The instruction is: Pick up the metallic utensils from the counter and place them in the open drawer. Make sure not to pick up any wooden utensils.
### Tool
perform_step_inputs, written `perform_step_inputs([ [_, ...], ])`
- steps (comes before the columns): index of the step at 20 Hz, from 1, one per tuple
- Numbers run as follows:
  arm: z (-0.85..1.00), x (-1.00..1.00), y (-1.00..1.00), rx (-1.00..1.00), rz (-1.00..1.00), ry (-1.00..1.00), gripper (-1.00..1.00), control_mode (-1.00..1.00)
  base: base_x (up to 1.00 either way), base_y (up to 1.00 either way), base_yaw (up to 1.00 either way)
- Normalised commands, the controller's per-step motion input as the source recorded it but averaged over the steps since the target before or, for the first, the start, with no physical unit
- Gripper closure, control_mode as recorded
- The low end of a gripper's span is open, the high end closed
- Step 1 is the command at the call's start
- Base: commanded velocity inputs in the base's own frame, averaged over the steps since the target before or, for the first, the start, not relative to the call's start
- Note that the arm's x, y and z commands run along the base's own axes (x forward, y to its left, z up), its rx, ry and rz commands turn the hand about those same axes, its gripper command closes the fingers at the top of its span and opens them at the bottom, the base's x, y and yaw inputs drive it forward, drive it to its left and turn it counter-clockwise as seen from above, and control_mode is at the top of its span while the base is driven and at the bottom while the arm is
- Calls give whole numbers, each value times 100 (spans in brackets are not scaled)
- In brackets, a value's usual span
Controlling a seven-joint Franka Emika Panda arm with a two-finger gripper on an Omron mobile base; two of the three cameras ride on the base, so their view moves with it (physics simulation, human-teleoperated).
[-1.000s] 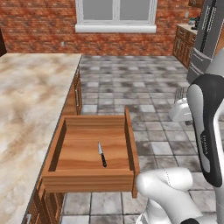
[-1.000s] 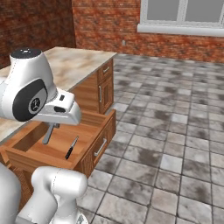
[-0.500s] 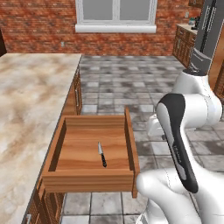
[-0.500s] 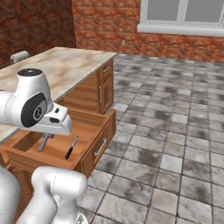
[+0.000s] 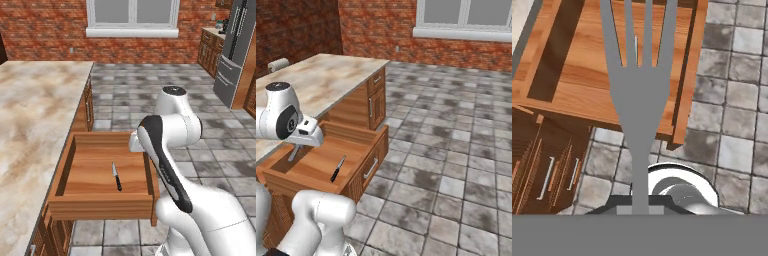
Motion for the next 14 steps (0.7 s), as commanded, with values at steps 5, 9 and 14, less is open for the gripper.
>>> perform_step_inputs([
  [5,-19,100,67,2,-6,0,100,-100,0,0,0],
  [9,-61,100,26,0,-1,5,100,-100,0,0,0],
  [14,-88,87,-2,0,0,6,100,-100,0,0,0],
])
